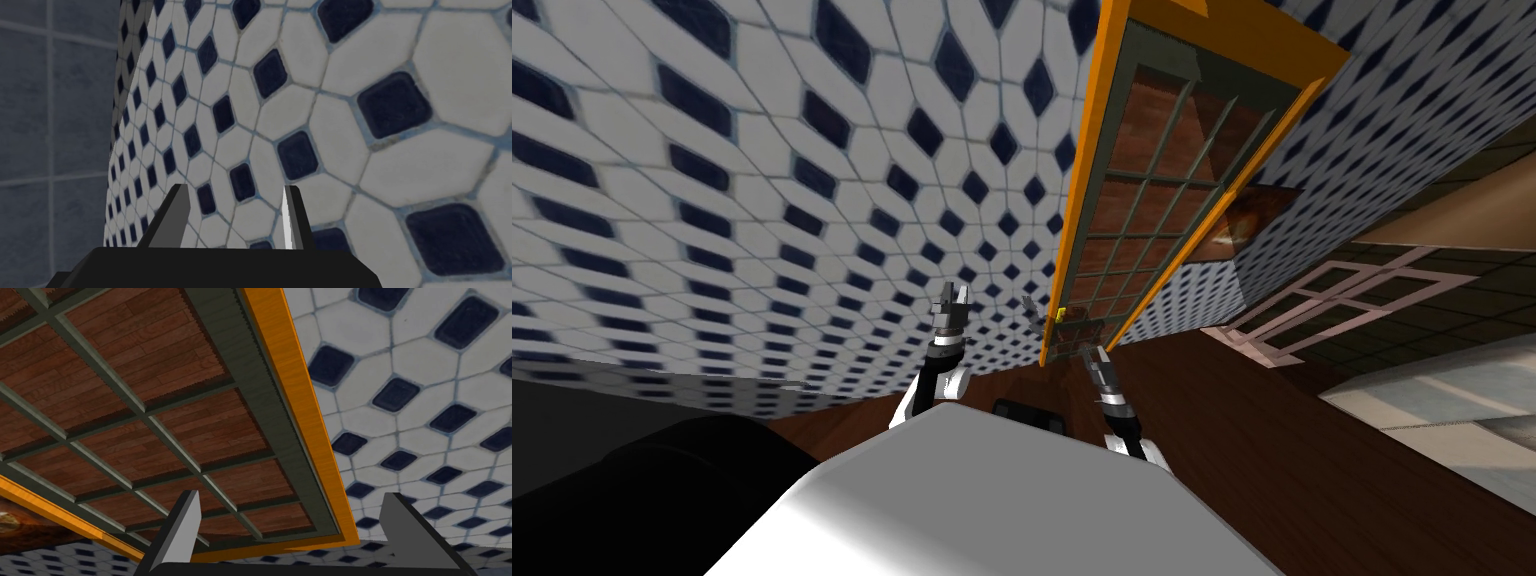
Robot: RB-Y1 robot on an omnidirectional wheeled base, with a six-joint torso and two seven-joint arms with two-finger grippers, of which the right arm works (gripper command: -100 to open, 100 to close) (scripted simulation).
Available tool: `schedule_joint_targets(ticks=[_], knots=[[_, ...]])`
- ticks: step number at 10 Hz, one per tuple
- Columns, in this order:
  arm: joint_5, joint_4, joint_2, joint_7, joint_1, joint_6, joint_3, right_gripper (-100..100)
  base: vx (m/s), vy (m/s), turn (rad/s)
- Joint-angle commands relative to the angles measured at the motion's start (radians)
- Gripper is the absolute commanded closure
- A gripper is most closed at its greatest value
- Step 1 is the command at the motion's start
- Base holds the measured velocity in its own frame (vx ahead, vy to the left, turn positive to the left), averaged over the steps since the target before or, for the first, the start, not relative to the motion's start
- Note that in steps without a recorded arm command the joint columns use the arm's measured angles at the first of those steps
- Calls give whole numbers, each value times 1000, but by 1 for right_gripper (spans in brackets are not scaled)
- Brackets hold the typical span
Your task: Pull the door open
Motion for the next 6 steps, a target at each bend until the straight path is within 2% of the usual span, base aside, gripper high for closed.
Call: schedule_joint_targets(ticks=[1,6], knots=[[18,38,-3,28,-7,-11,-2,-100,99,15,-2],[71,149,-9,107,-25,-46,-5,-100,100,18,-4]])
